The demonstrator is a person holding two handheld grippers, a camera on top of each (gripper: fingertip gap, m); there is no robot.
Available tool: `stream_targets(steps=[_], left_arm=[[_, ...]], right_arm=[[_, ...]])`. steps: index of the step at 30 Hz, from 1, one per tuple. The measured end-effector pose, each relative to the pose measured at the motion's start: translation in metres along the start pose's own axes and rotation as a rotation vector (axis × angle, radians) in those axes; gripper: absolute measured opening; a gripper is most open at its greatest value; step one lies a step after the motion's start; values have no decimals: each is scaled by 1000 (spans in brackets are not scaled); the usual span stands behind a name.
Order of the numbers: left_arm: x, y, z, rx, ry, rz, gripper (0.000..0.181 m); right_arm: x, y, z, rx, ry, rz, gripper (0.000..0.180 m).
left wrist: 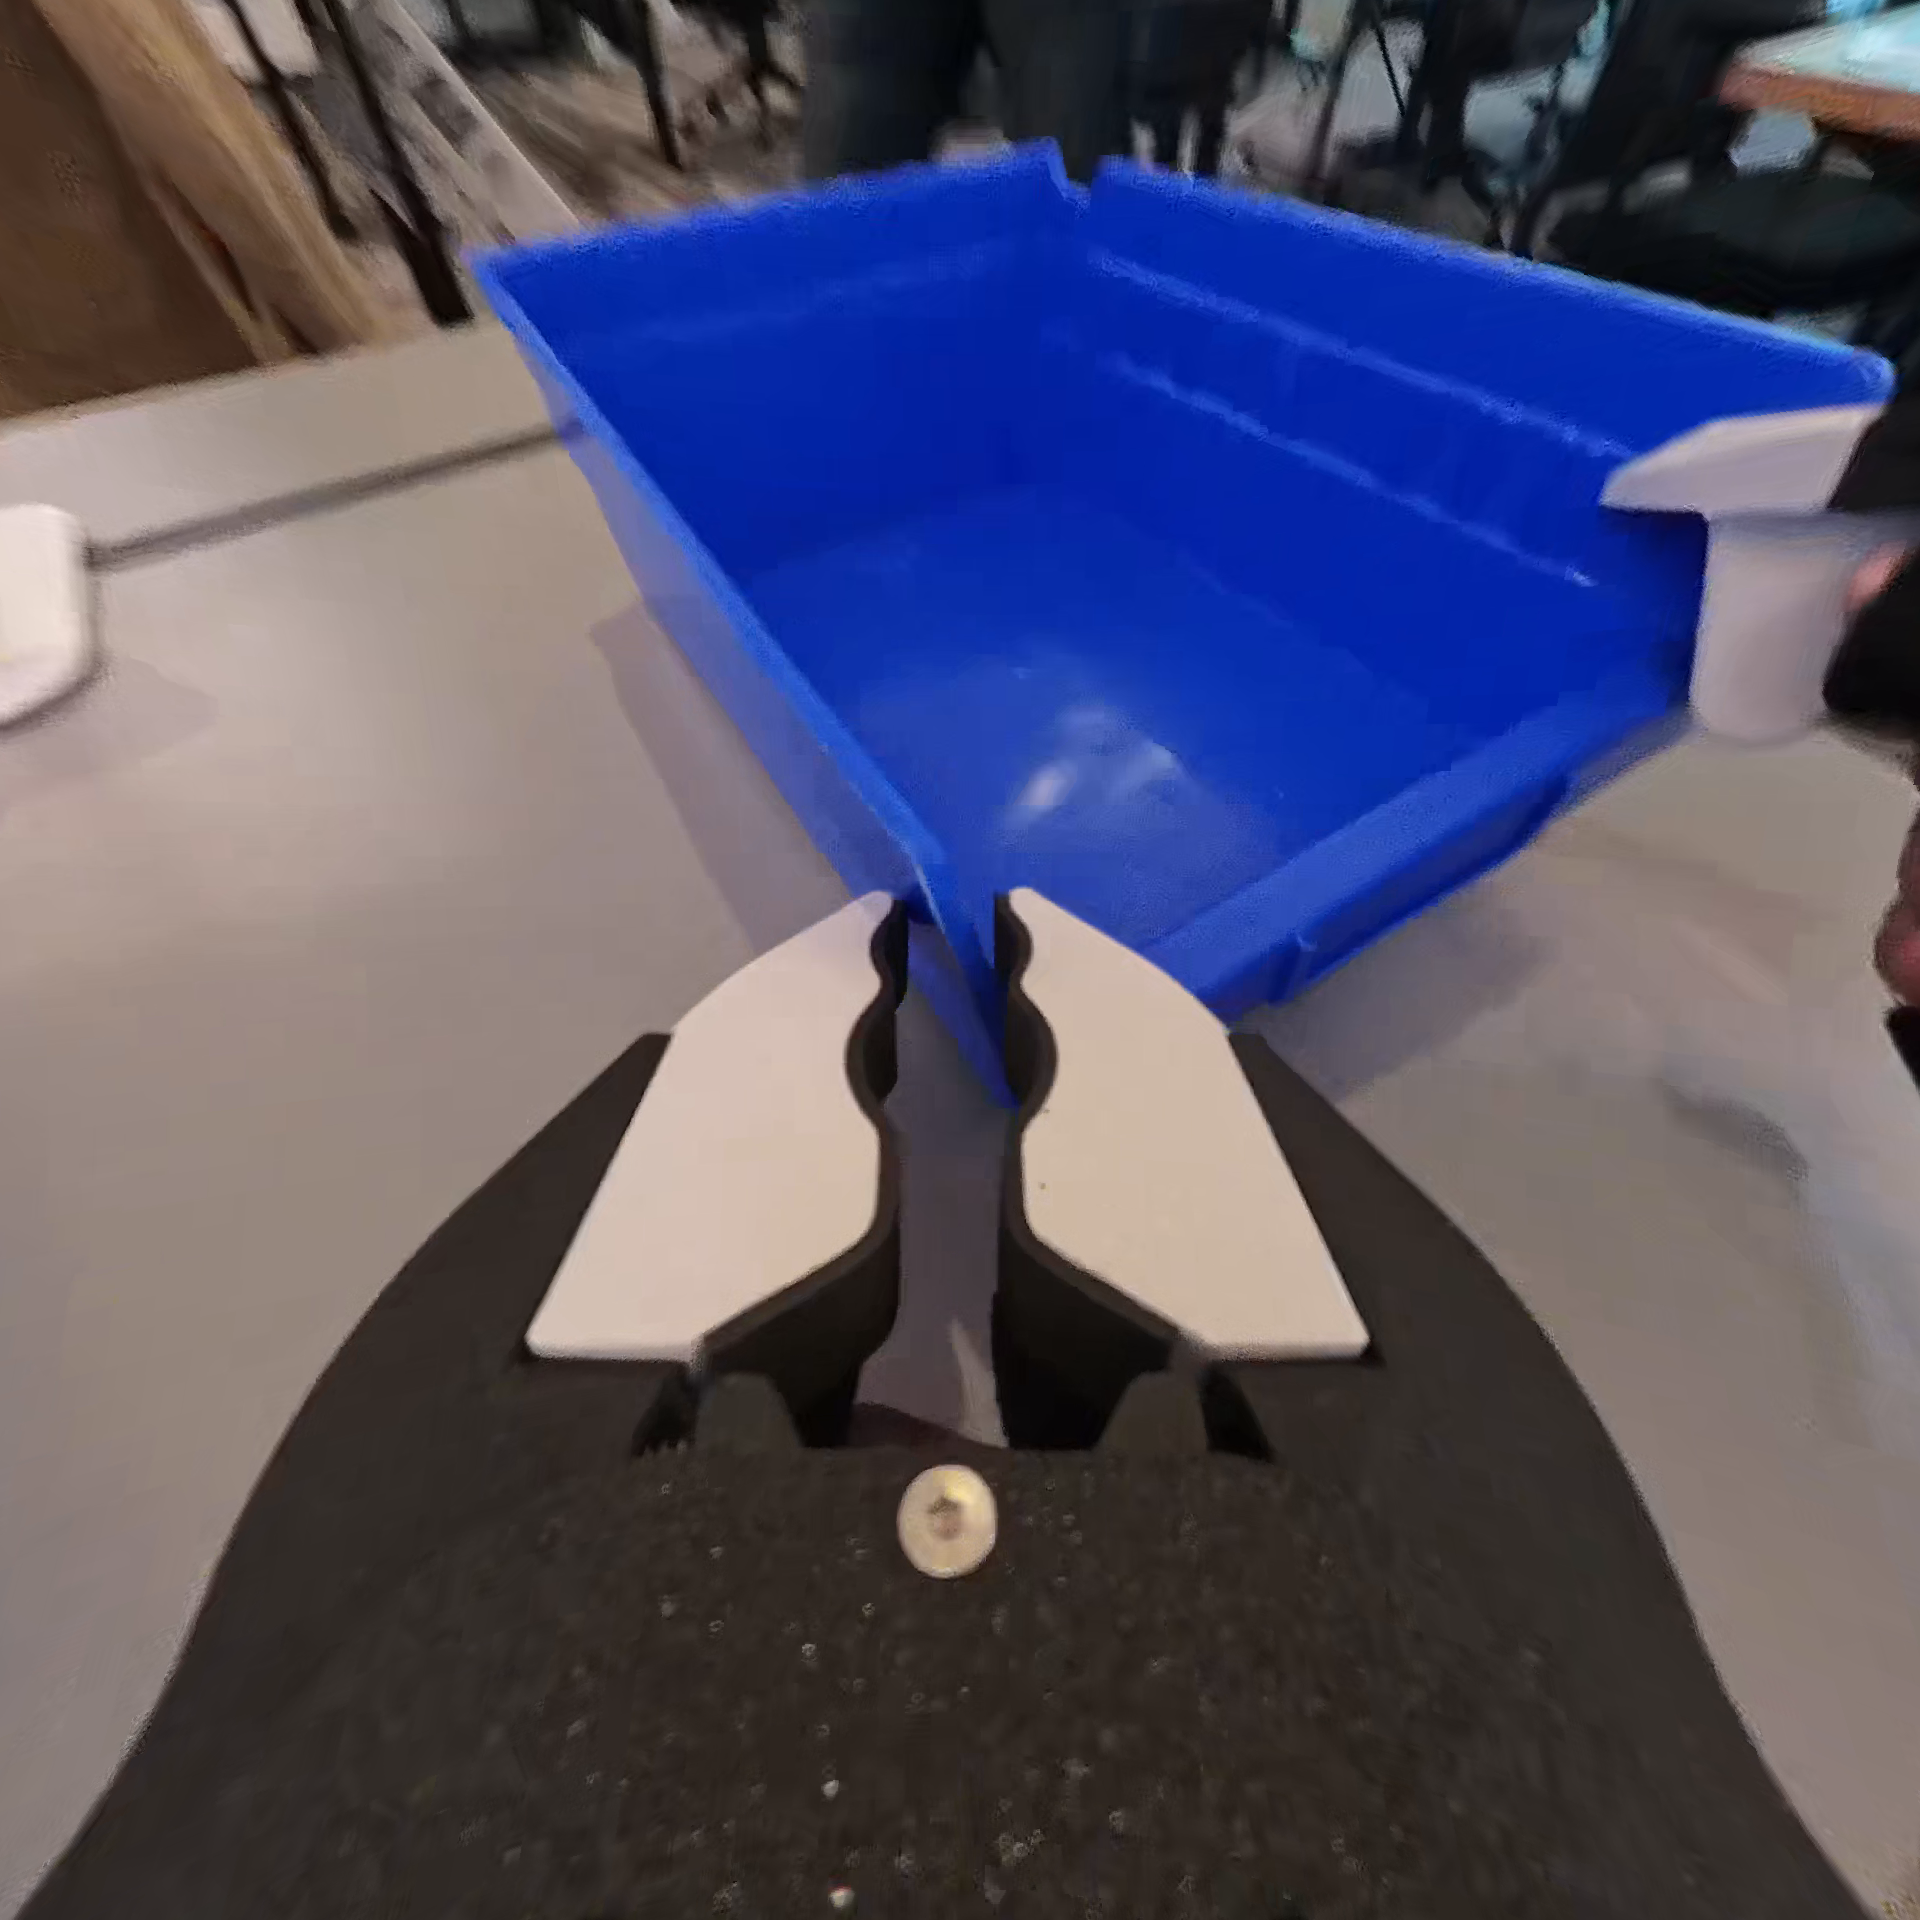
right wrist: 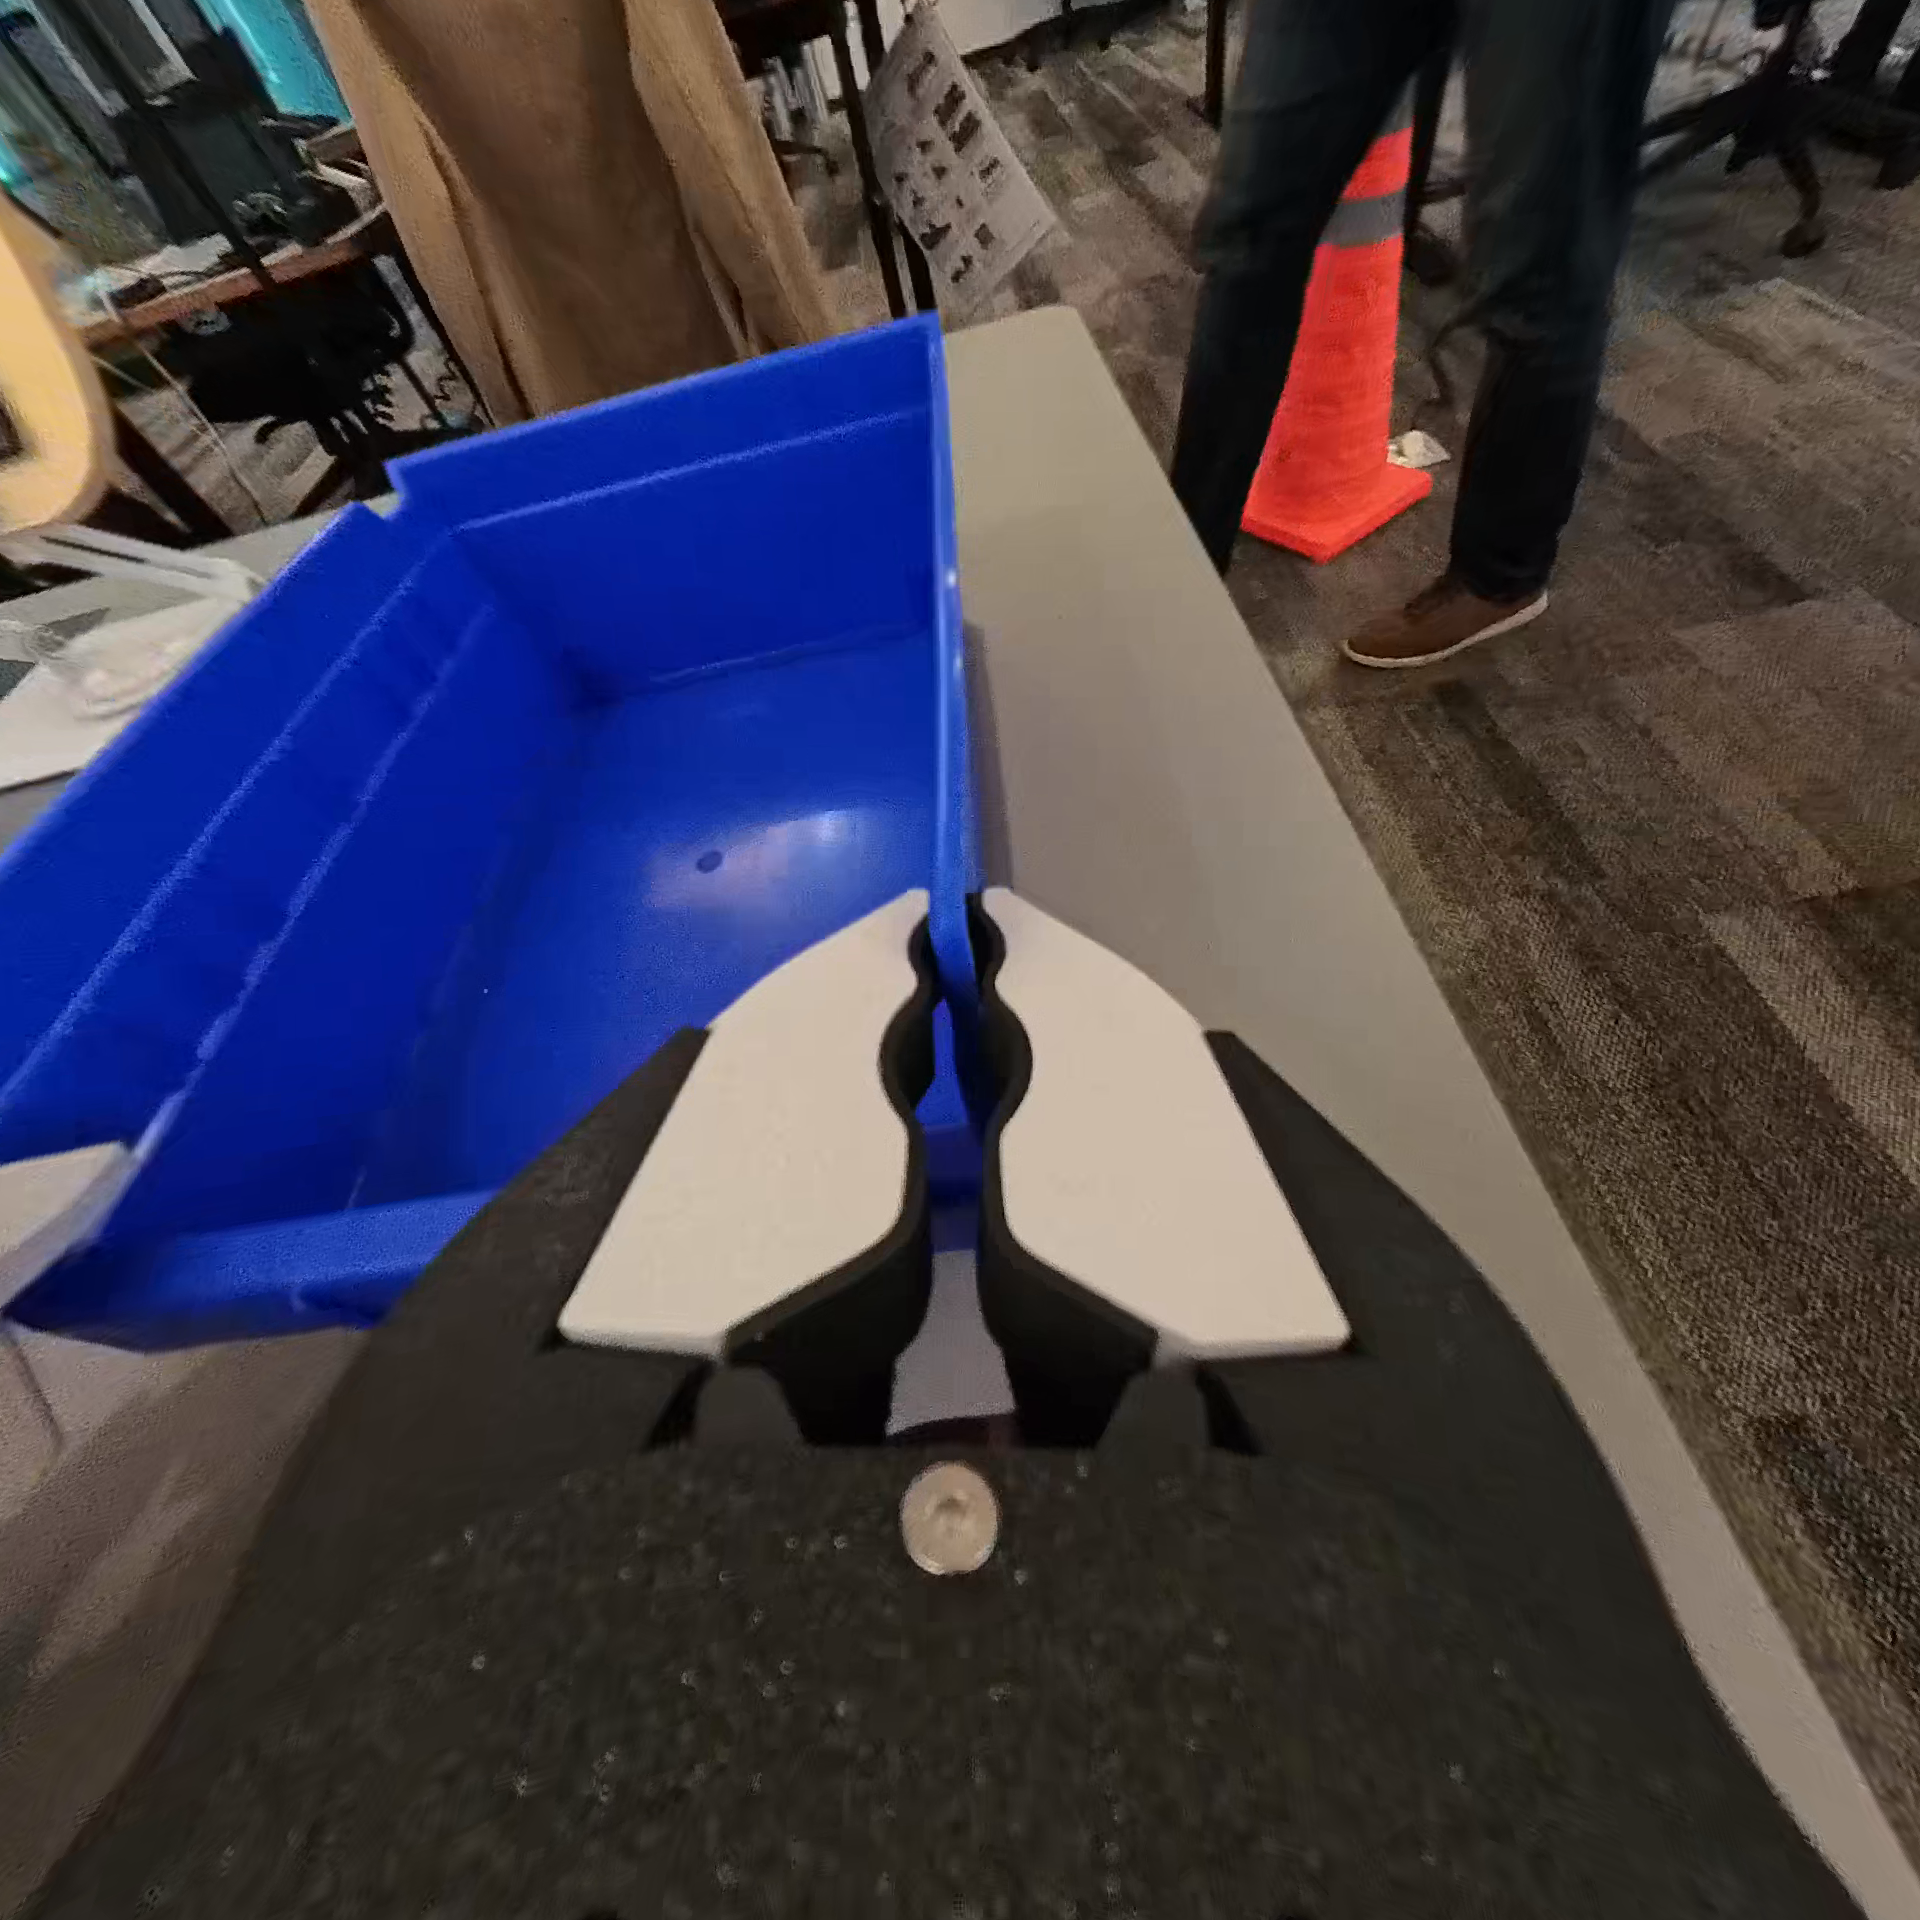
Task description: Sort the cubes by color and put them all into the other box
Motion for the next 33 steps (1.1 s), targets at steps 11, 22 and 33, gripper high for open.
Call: stream_targets(steps=[11, 22, 33], left_arm=[[-95, 0, 27, 81, 125, 66, 52], [-319, 39, 221, -41, -488, -32, 43], [-298, 88, 280, -237, -478, 51, 5]], right_arm=[[-35, -12, 0, 88, 42, -93, 43], [-119, 70, 335, -165, -664, -19, 46], [-89, 117, 398, -157, -353, 22, 8]])
Point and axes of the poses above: each gripper's, where its closed fingertips meet, x out along the fingers, y out of its underside, z = x × y across the jaws, the point moved 9 cm from there along -x, back along the fingers, and after that the axes turned 12 degrees about y, right-handed, at the moved point
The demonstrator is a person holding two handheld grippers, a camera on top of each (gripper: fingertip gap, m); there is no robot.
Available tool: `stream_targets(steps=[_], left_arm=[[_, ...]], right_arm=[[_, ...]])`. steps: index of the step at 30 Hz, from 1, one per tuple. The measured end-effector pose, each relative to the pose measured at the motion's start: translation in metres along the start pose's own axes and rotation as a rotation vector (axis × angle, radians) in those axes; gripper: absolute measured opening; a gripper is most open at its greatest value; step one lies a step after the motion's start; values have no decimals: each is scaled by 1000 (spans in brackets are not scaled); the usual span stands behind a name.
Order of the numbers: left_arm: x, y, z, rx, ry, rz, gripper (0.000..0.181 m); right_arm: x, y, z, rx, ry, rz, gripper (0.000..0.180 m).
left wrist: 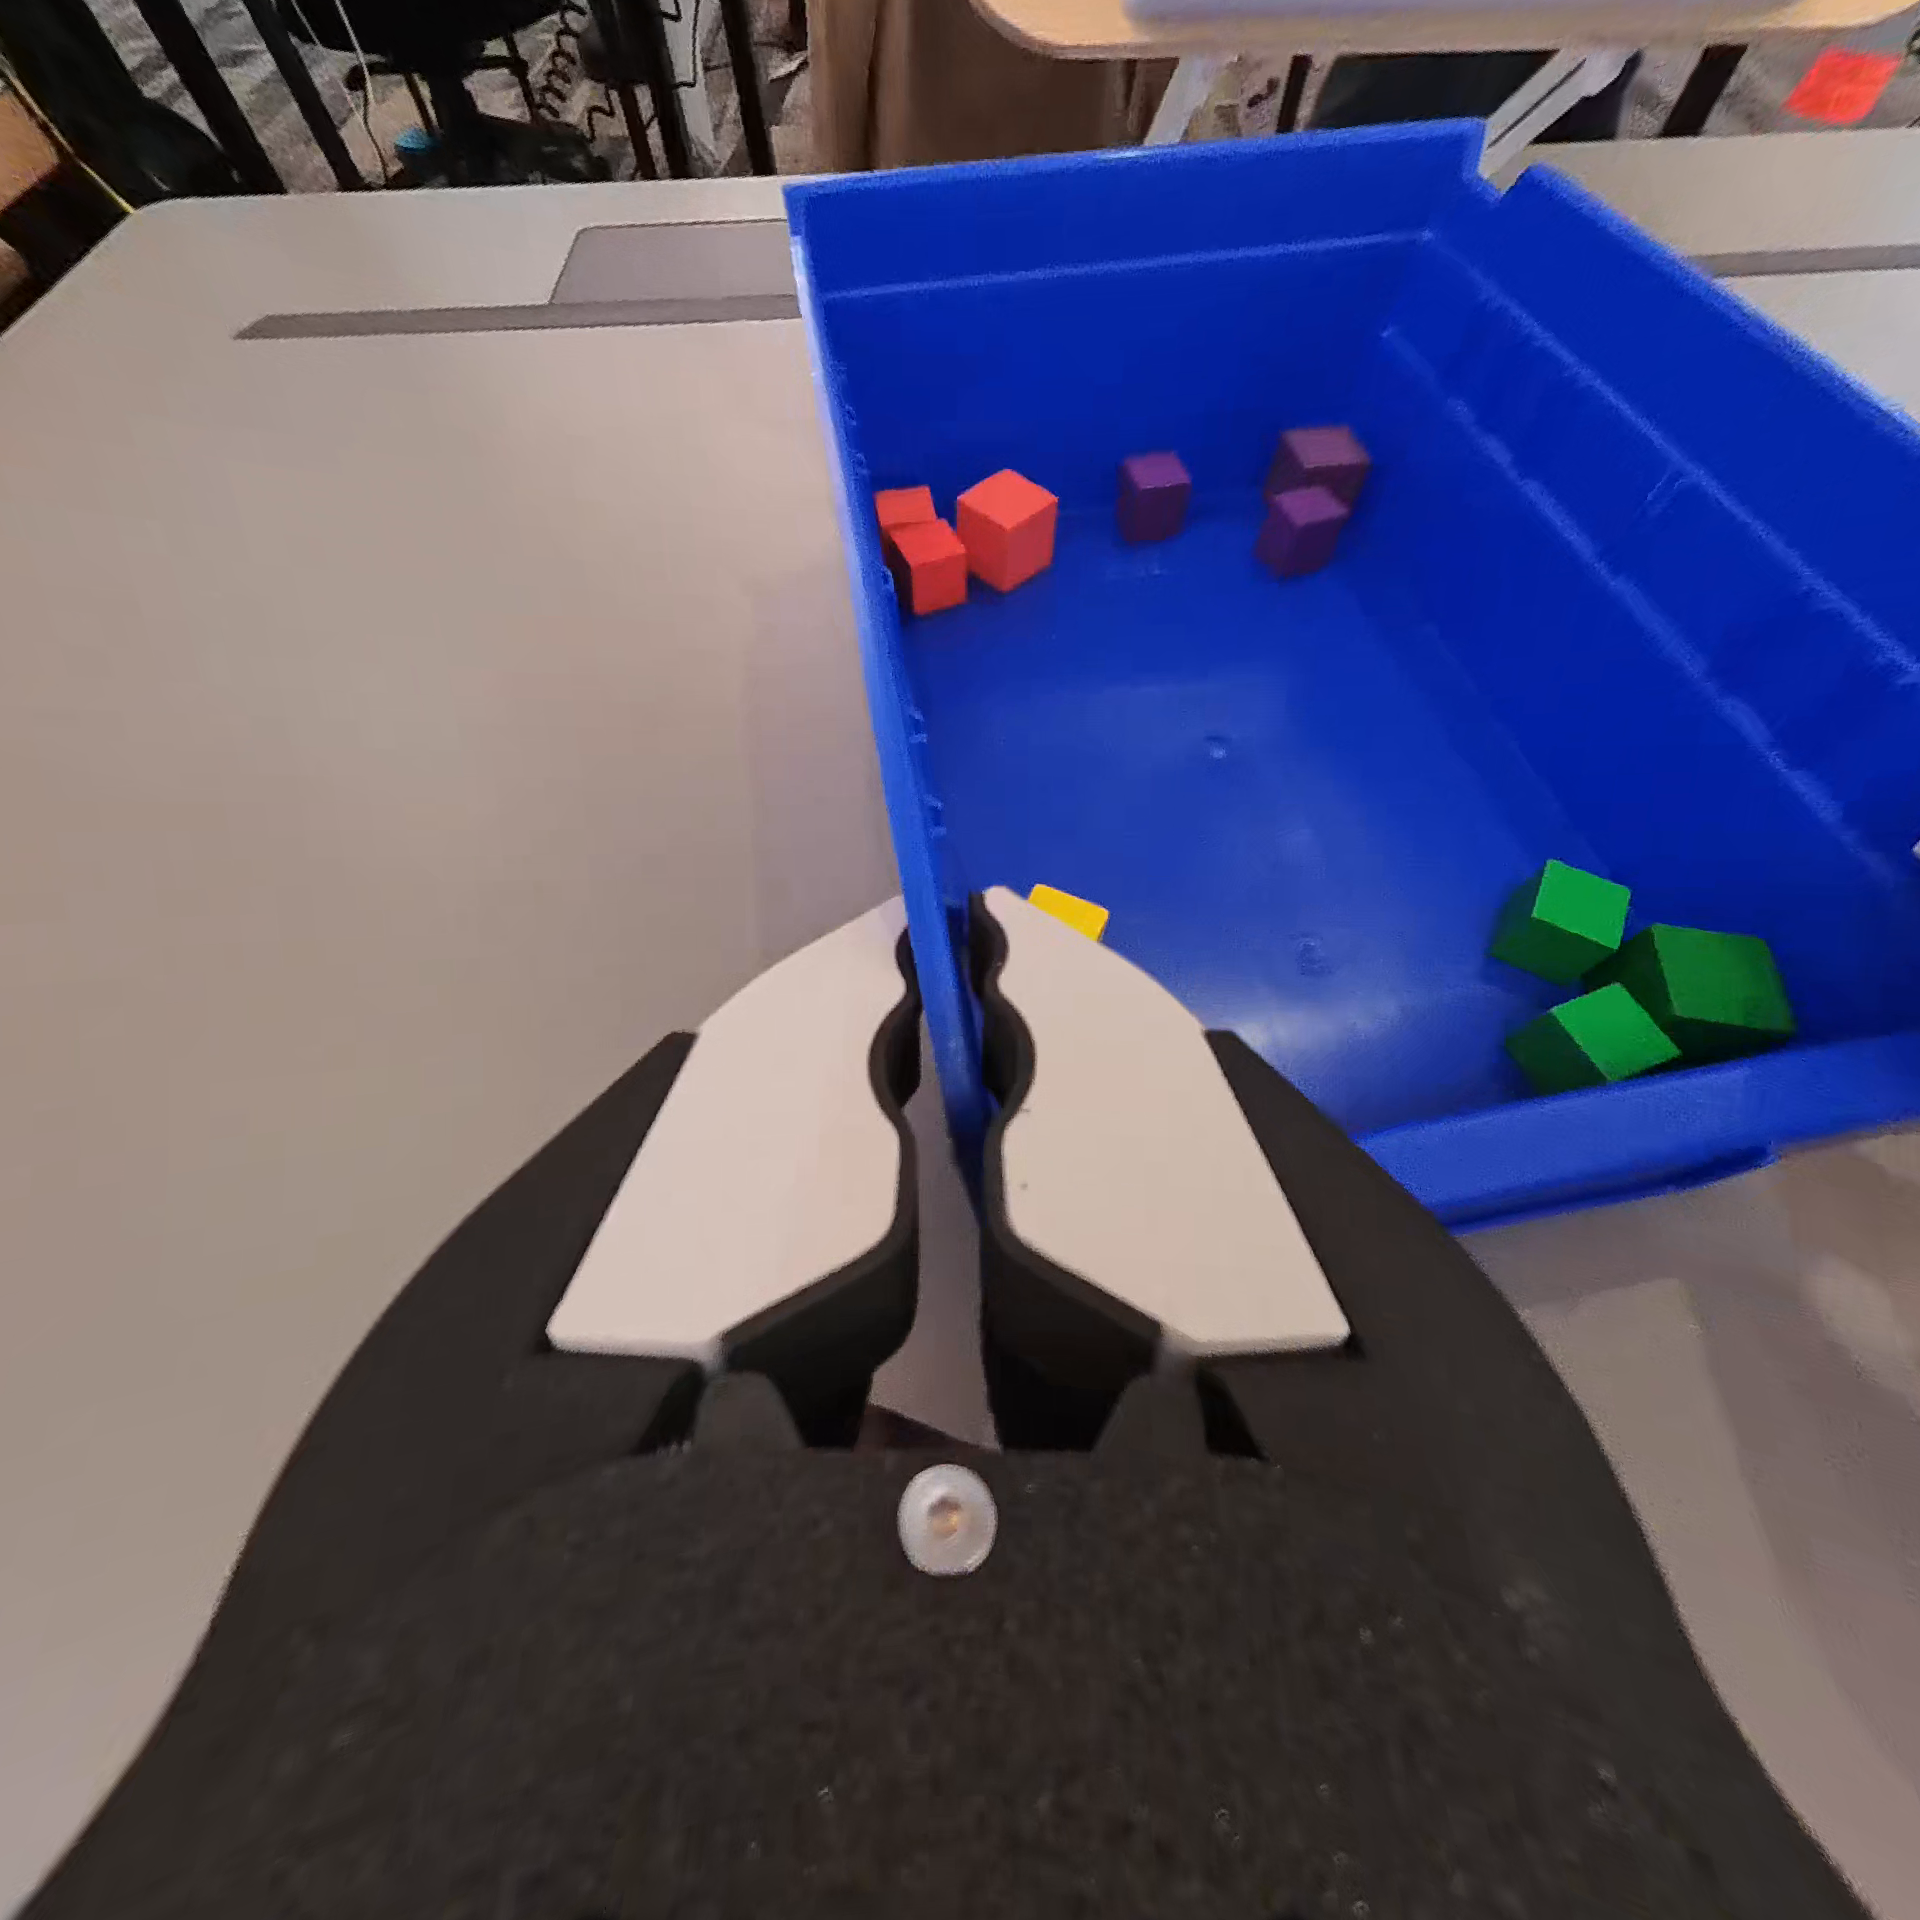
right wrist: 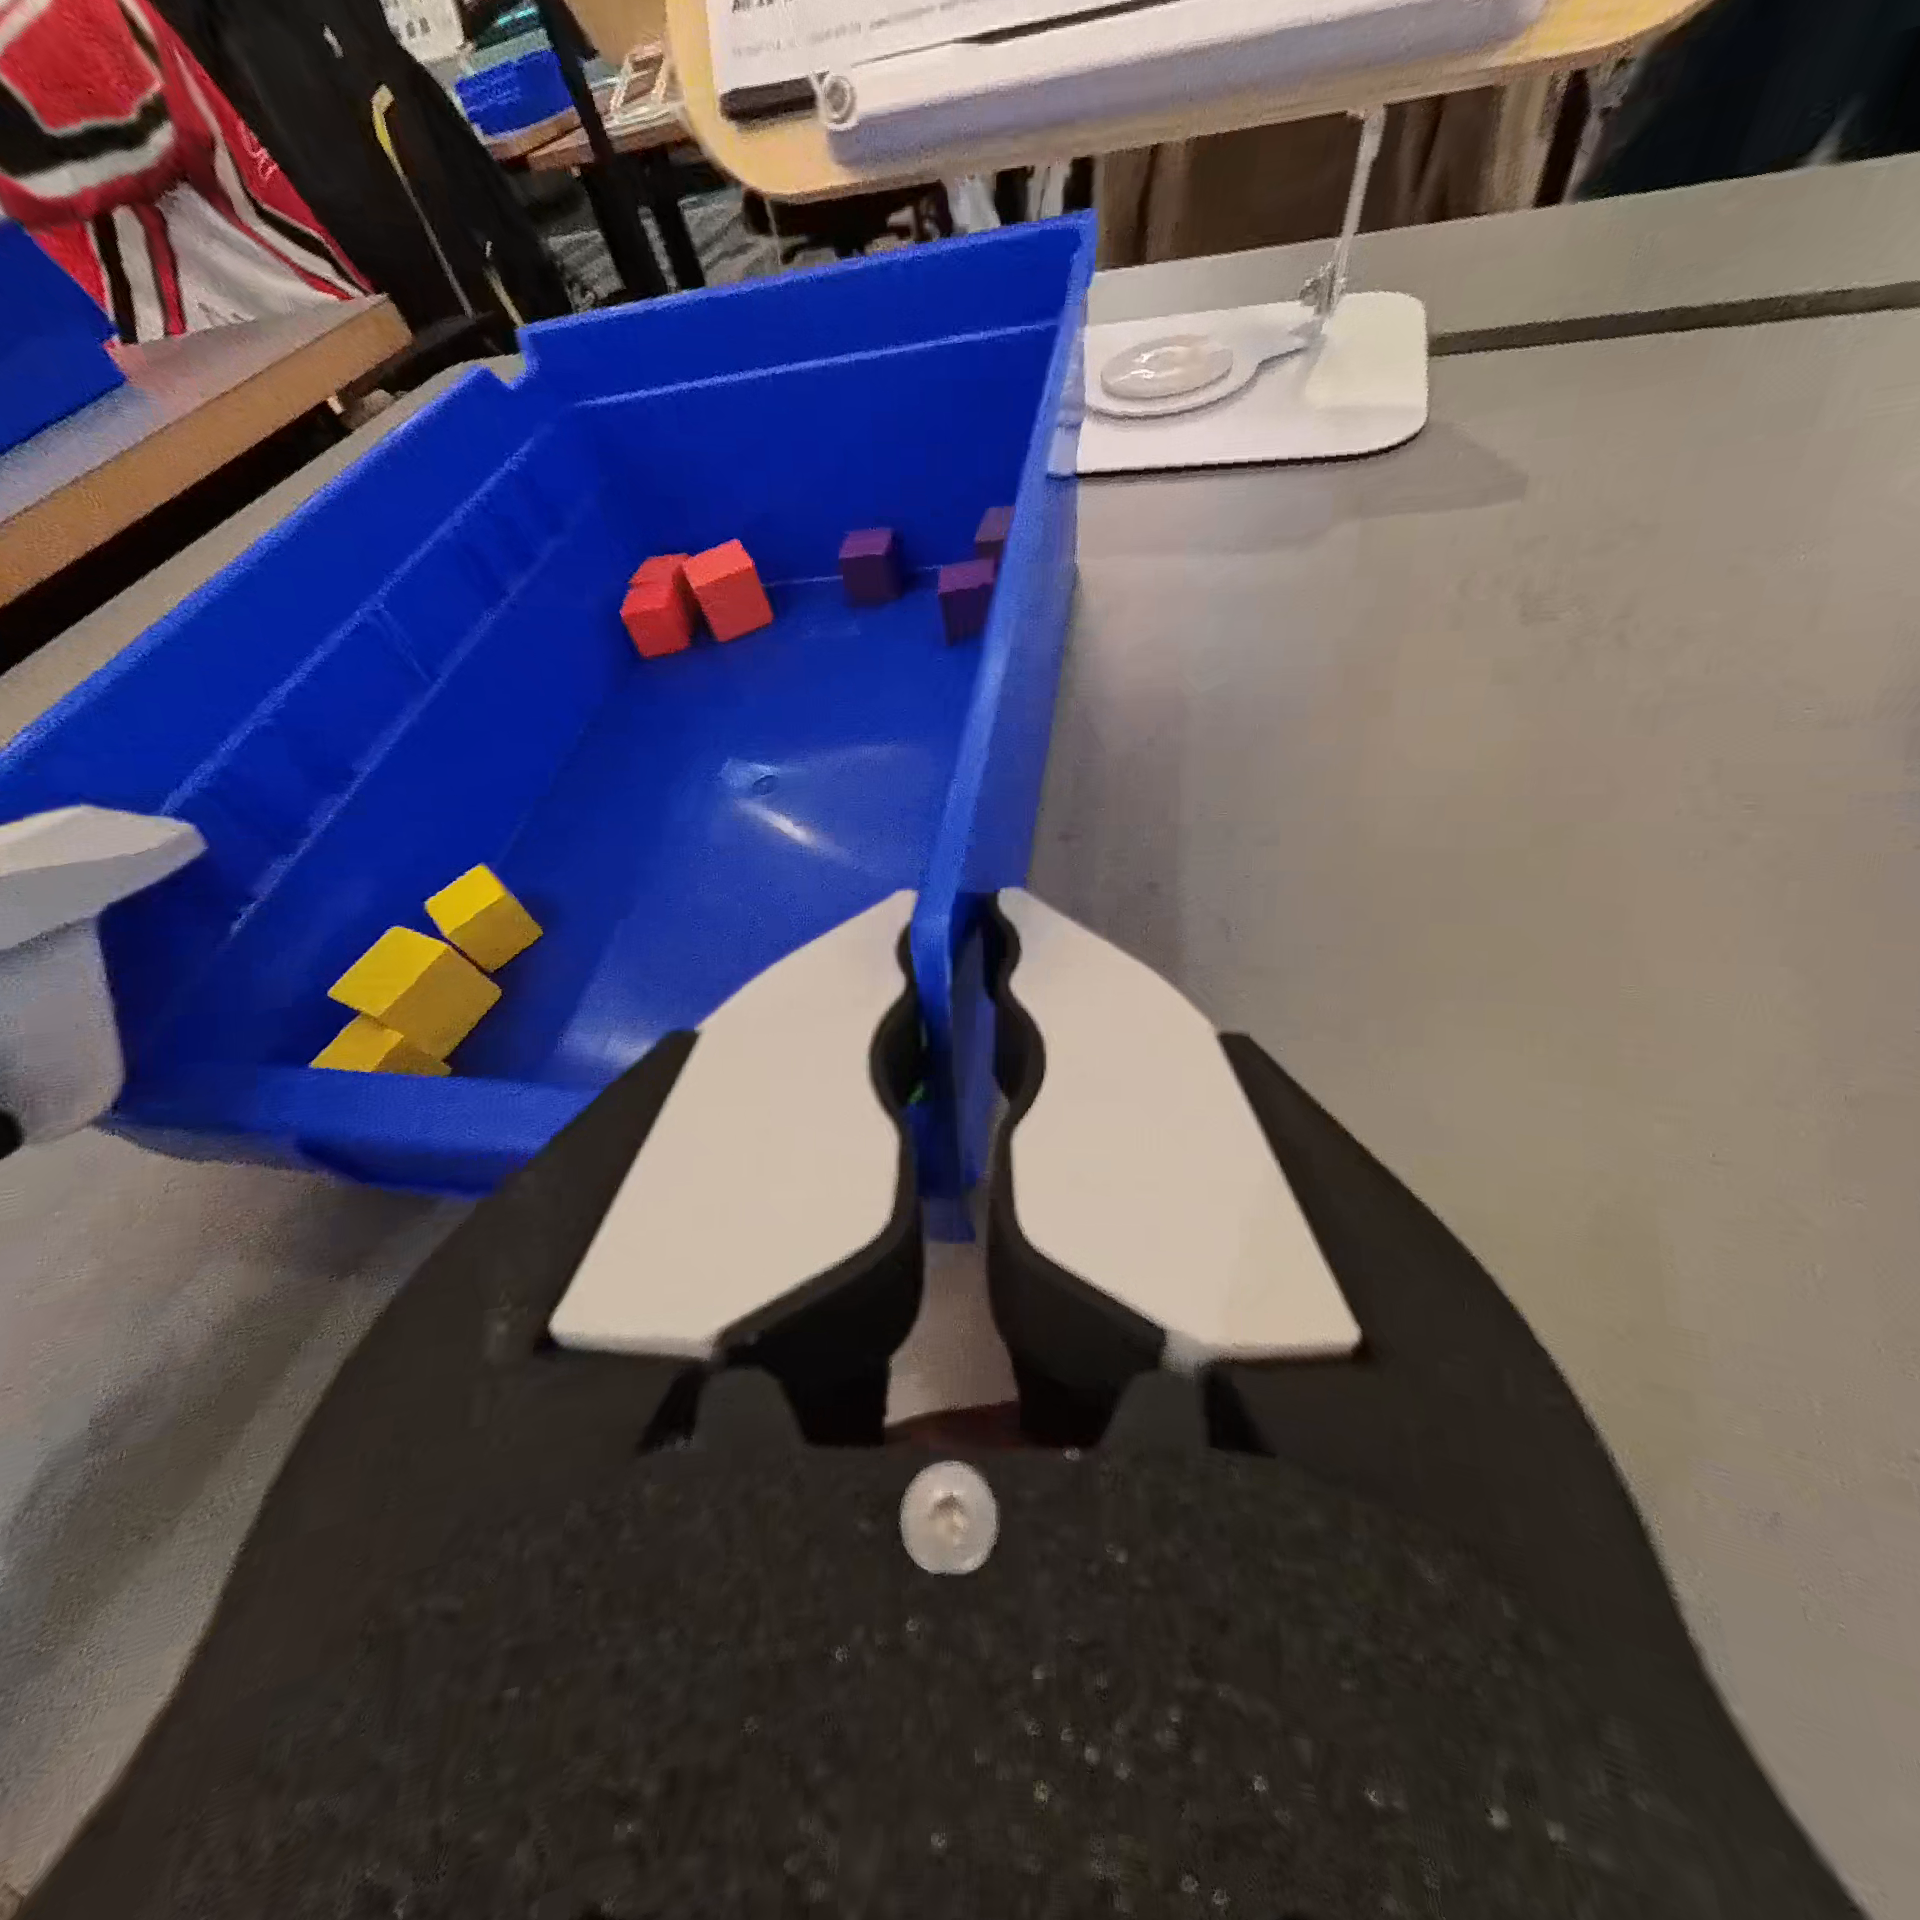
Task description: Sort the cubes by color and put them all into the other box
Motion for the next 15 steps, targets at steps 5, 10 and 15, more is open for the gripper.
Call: stream_targets(steps=[5, 10, 15], left_arm=[[-6, -5, 23, 4, -44, -3, 5], [-21, -11, 90, -29, -75, -57, 4], [-41, -9, 169, -69, -79, -84, 4]], right_arm=[[0, 4, 28, 88, 70, -21, 4], [7, 5, 96, 54, 73, -71, 5], [20, 7, 176, -19, 29, -65, 6]])
Point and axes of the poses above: each gripper's, where its closed fingertips meet, x out along the fingers, y out of its underside, z = x × y across the jaws, the point moved 9 cm from there along -x, back along the fingers, and after that the axes turned 12 degrees about y, right-handed, at the moved point
